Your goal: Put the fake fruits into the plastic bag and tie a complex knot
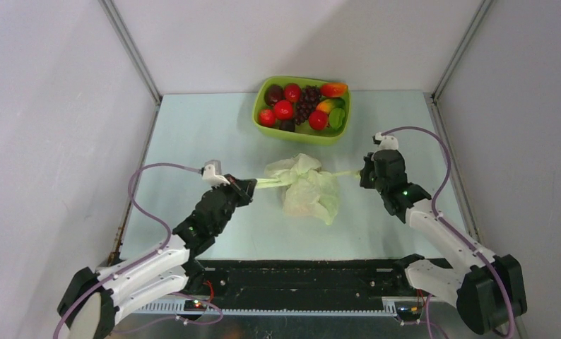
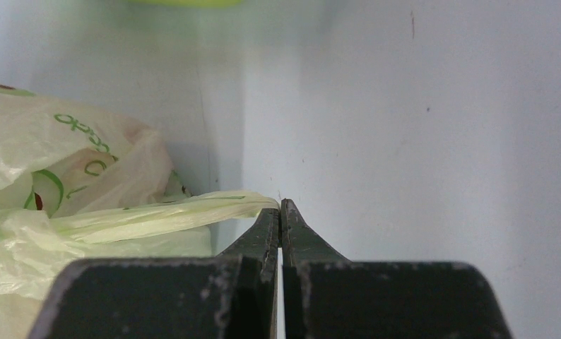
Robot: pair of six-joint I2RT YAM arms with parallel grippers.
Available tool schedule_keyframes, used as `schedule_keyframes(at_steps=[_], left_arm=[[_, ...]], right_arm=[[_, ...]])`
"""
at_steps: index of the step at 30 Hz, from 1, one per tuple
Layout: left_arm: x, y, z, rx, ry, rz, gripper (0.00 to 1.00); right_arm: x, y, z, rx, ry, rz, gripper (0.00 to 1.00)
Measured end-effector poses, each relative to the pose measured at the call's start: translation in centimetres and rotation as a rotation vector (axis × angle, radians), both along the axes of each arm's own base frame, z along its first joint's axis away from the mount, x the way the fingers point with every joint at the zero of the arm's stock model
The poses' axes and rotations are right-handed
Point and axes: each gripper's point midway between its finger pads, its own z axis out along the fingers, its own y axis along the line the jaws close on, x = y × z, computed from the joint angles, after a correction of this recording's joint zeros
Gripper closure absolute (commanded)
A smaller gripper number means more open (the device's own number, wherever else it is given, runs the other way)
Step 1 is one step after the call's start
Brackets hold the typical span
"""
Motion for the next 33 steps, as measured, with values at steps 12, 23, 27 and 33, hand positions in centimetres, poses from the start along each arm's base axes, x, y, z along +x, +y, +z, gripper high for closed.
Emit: schedule_keyframes(at_steps=[12, 23, 27, 33], left_arm=[[0.1, 0.2, -2.0, 0.073, 0.038, -0.023, 1.00], [0.4, 2.5, -2.9, 0.141, 0.056, 0.026, 0.70], [0.6, 3.2, -2.0, 0.235, 0.085, 0.022, 0.04], [0.5, 3.0, 2.4, 0.272, 0.054, -0.012, 0.01]], right_arm=[[0.5, 0.0, 0.5, -0.009, 0.001, -0.003, 1.00], [0.4, -2.2, -0.3, -0.047, 0.023, -0.044, 0.83], [-0.3, -2.4, -0.2, -0.066, 0.049, -0.008, 0.41], [-1.4, 1.0, 2.5, 0.004, 0.036, 0.174, 0.02]])
